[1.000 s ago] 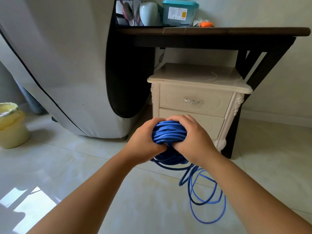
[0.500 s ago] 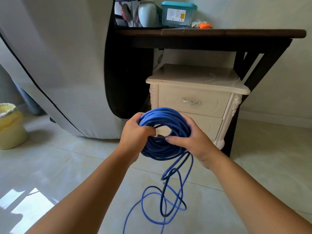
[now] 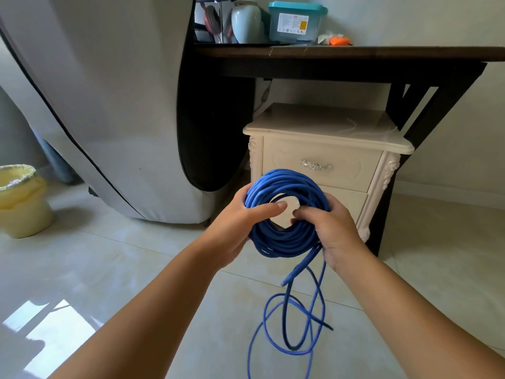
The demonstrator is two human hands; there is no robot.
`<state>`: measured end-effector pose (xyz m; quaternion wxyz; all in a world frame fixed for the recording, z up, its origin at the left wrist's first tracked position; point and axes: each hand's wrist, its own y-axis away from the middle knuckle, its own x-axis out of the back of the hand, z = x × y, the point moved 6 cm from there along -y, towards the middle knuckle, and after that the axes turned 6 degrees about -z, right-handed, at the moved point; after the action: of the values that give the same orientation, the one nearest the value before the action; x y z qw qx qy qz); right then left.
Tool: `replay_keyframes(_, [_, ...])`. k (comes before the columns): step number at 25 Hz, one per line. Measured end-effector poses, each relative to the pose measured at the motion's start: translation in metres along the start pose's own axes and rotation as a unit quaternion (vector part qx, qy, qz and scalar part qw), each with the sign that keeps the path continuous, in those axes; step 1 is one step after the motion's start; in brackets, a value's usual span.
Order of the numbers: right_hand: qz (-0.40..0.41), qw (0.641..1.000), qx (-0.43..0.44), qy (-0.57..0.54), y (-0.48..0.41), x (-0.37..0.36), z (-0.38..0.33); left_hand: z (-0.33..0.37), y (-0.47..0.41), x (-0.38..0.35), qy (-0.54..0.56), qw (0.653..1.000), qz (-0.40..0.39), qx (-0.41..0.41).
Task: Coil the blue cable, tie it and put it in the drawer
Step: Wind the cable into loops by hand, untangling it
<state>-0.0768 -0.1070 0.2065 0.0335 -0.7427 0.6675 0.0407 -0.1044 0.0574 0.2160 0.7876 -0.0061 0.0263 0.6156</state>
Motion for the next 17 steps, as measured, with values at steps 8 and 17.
replay_keyframes(8, [0.161, 0.985, -0.002, -0.065, -0.007, 0.031, -0.002, -0.029, 0.025, -0.048, -0.164, 0.954, -0.175, 0.182])
replay_keyframes(17, [0.150, 0.956, -0.094, -0.235, -0.004, 0.036, -0.003, -0.031, 0.010, -0.028, 0.082, 0.974, 0.040, 0.206])
